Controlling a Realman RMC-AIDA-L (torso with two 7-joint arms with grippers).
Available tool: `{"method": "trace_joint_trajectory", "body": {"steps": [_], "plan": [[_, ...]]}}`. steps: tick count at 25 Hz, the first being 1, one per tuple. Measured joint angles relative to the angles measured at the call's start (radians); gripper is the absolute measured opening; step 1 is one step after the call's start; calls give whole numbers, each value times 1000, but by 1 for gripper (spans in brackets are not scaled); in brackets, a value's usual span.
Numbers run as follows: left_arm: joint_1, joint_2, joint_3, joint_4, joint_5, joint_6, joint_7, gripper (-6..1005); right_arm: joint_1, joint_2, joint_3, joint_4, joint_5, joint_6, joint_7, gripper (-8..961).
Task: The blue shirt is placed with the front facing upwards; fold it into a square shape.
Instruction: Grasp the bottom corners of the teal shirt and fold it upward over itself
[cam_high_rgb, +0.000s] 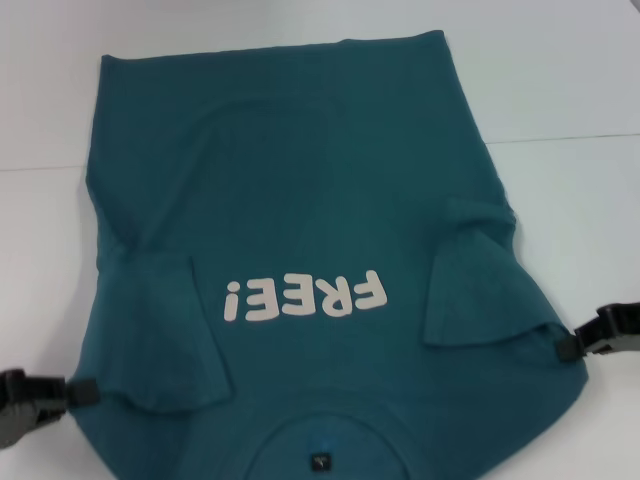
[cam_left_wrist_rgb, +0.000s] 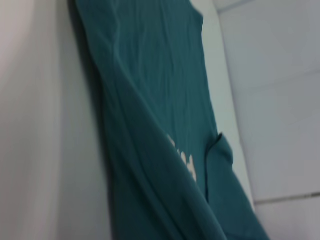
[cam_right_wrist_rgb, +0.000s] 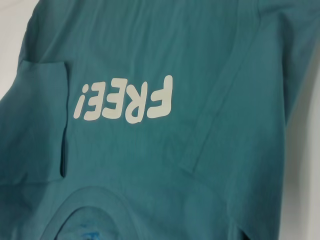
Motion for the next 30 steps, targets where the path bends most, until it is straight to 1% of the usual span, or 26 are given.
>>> {"method": "trace_joint_trajectory", "body": {"steps": [5,8,15,18,20,23,27,29,30], "plan": [[29,-6,2,54,74,71,-2,7,-33,-7,-1,-38,-9,-73,-2,23],[52,-9,1,70,101,101,-1,7,-55,-5,-6,-61,-15,-114,-2,22],[85,-22,2,76,135,144,7,7,-114,33,-8,-112,-72,-182,-16,22],[84,-24,0,79,133,149,9,6,-119,38,9,-119,-74,-181,-29,22],[65,-21,2,73,120,153,10,6,-108,38,33,-115,-48,-179,-45,22],[5,-12,-3,47,91,155,2,6,-83,37,72,-111,20,-174,-60,22],[-94,14,-9,-20,51,105,-48,5,-45,24,137,-84,92,-135,-48,22],[-148,33,-9,-66,40,45,-82,5,-29,17,175,-64,101,-62,-23,22],[-170,39,-9,-86,38,19,-93,6,-29,17,175,-64,101,-62,-23,22]]}}
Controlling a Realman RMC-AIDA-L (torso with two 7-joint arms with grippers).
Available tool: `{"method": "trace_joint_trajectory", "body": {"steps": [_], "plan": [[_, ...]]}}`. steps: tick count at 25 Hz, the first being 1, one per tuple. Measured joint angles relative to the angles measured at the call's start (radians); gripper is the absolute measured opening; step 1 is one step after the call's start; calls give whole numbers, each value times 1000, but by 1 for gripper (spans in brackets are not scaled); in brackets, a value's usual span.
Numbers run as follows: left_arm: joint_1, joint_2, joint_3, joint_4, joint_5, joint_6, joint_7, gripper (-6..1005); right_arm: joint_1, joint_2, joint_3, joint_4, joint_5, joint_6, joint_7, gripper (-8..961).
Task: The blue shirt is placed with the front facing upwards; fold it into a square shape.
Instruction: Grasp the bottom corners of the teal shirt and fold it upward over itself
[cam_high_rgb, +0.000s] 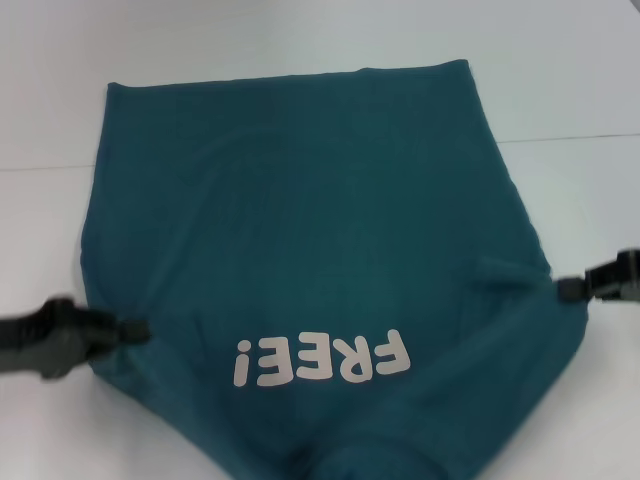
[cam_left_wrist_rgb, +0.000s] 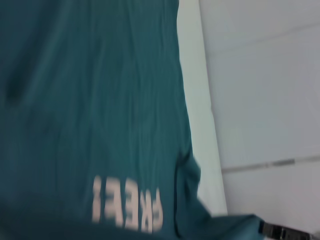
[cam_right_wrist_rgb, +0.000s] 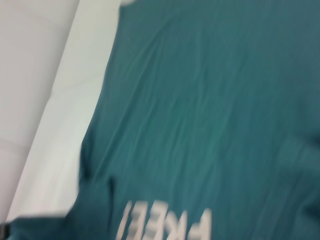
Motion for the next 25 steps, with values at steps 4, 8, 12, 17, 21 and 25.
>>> {"method": "trace_joint_trajectory", "body": {"steps": [4,8,12,17,21,25], "plan": [[-78,10,2,-45,-5,-140,-31,9,20,-6,26,37,5,116,31,23],[-148,10,14,-80,-6,-281,-37,12,47,-9,32,66,13,213,45,23],[-214,12,32,-105,3,-391,-42,12,79,-4,32,78,13,308,48,23],[-279,13,173,-109,8,-545,-96,13,133,3,11,132,11,440,47,23],[-306,-1,262,-105,8,-649,-102,12,156,5,-44,166,9,529,45,23],[-319,-8,324,-102,4,-755,-99,12,176,11,-148,188,5,650,39,23]]}}
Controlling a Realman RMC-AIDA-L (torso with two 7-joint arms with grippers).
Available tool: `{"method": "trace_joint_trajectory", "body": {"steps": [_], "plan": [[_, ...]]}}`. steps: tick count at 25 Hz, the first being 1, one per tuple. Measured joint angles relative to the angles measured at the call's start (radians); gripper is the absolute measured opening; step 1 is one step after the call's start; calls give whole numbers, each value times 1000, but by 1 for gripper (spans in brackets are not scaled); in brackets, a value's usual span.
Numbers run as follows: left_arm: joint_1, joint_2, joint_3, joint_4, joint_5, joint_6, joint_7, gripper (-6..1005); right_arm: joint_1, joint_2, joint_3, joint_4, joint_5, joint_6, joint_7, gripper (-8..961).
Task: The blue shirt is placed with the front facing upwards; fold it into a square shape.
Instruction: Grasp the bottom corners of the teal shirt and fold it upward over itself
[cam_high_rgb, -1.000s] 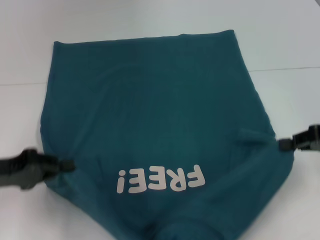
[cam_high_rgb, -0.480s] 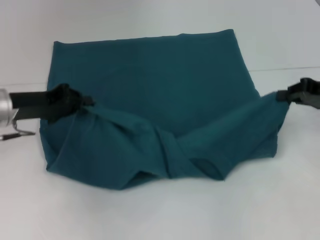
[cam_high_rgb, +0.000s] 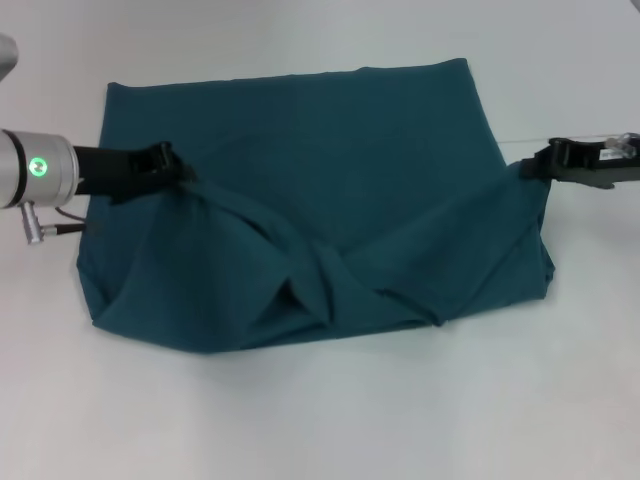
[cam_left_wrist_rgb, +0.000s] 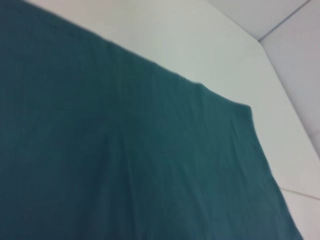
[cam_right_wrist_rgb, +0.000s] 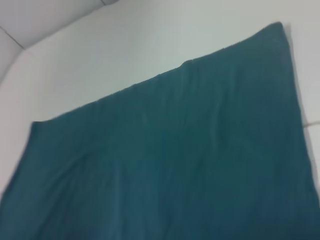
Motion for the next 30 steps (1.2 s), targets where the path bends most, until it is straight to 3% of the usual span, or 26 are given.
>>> {"method": "trace_joint_trajectory", "body": {"steps": [7,11,19,30], "plan": [[-14,4,14,34,1,-68,39,10,32,10,-139,1,-6,176,-5,23],[-28,7,79,35,6,-131,60,9,64,25,-179,2,-64,253,-5,23],[-41,-13,219,27,12,-318,85,9,140,66,-204,69,-262,438,3,22],[-41,-15,244,15,15,-408,93,8,194,84,-205,130,-372,587,4,22]]}}
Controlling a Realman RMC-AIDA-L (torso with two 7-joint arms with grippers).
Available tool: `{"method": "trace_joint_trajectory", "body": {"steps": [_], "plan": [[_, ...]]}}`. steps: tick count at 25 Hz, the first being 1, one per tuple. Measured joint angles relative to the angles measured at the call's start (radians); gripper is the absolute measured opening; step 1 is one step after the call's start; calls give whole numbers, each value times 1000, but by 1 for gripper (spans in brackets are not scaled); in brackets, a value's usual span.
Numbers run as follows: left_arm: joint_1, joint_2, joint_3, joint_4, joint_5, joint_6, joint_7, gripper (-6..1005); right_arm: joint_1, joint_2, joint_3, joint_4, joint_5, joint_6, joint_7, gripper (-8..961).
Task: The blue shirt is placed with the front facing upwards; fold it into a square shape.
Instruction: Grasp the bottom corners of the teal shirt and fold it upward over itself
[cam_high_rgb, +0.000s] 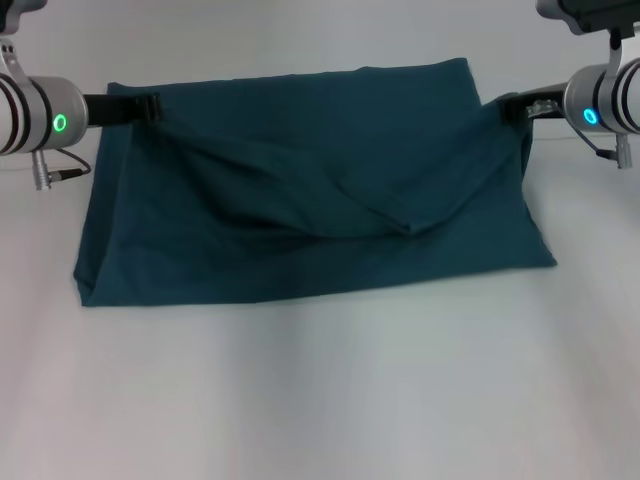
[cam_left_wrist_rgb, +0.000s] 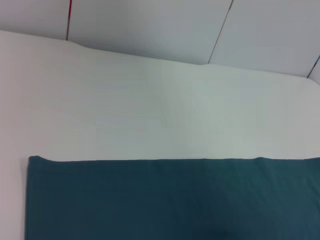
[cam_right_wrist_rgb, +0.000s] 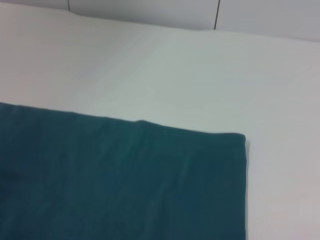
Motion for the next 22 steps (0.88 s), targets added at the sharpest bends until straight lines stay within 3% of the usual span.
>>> {"method": "trace_joint_trajectory", "body": {"steps": [13,22], "plan": [[-3,-31,44,1,2,-53,28,9,59,14,-98,55,-7,101,-8,22],[-12,-40,46,3,0,-87,31,8,70,10,-102,62,-9,121,-8,33]]}}
